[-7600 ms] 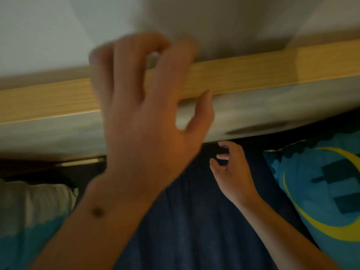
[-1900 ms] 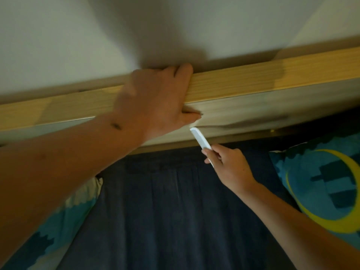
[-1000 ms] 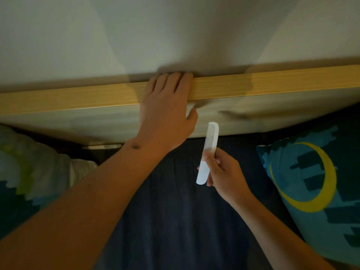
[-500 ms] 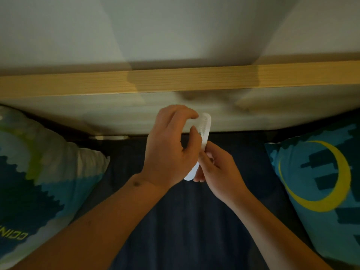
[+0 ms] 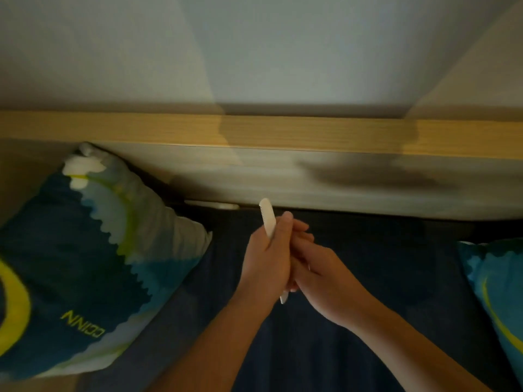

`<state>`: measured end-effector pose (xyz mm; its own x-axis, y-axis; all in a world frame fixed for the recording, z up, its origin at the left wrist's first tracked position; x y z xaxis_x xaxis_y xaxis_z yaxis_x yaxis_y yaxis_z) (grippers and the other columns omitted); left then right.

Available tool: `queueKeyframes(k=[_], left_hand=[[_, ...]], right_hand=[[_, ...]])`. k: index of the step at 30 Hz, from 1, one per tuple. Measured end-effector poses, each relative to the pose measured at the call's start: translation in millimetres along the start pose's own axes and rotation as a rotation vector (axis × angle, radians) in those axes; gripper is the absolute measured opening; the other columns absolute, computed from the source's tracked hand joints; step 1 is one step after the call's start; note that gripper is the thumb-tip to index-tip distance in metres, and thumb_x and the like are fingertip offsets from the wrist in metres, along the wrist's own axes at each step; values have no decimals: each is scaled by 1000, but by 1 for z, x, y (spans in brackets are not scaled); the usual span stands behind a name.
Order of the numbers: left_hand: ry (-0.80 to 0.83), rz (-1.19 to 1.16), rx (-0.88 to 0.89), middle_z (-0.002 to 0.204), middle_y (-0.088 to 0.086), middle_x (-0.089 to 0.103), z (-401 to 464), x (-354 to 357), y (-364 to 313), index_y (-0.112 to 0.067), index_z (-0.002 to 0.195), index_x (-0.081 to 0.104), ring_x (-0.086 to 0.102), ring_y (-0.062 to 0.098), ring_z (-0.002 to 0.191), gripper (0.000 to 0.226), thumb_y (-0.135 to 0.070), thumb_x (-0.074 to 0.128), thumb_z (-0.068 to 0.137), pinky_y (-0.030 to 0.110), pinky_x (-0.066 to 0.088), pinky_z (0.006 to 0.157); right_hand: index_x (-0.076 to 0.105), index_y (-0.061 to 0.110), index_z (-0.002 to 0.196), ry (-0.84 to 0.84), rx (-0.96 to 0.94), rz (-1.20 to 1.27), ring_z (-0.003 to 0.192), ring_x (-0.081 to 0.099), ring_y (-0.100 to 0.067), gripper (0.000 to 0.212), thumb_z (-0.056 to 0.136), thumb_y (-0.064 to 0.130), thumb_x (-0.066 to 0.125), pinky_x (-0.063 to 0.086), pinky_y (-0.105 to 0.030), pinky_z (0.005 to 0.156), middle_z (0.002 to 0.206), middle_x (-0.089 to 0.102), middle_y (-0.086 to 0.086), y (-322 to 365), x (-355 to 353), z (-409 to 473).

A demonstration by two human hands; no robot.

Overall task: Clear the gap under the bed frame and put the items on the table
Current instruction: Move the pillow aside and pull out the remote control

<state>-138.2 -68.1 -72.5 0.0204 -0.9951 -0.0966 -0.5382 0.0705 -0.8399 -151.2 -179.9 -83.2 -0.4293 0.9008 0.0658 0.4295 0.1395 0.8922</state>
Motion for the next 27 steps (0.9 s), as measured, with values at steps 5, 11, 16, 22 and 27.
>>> queueKeyframes(k=[5,11,16,22,27], left_hand=[[-287,-349,-110,67,6,73,21,-56,10,-10,91,63,77,21,78,44,-47,43,102,36,60,69],[-497,-498,-188,41,-7,30,45,-136,17,-17,72,53,23,8,30,39,-40,48,102,18,19,29],[-378,-455,-249,44,-6,28,35,-163,37,-25,50,49,19,8,33,42,-28,58,90,16,17,32],[-258,-533,-344,46,-5,28,24,-162,62,-17,71,61,21,9,35,21,-26,60,90,18,18,34],[-169,-677,-399,49,-3,25,33,-164,72,-16,75,65,18,9,36,20,-25,59,92,17,16,34]], right_hand=[[71,13,79,5,-15,-66,62,60,-11,30,101,23,52,50,-28,64,67,66,-3,5,43,35],[75,24,92,-2,178,-134,68,70,-7,21,98,27,56,57,-25,63,86,75,1,-25,63,61],[64,22,127,-155,132,-612,113,65,-7,32,97,34,62,51,-23,93,123,69,7,-51,62,127],[57,15,134,-184,8,-1024,111,65,-27,40,97,30,58,55,-37,90,125,68,-8,-61,81,219],[58,17,127,-124,-61,-1218,97,70,-27,33,94,21,60,60,-43,75,115,69,-7,-82,109,246]])
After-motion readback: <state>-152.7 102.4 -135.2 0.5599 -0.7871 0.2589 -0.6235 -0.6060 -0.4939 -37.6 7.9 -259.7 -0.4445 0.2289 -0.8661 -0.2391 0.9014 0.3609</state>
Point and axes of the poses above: each hand's wrist, its own z-axis towards the middle knuckle, its own x-axis out of the palm, y = z × x, the point moved 2 cm from there along z, towards the middle knuckle
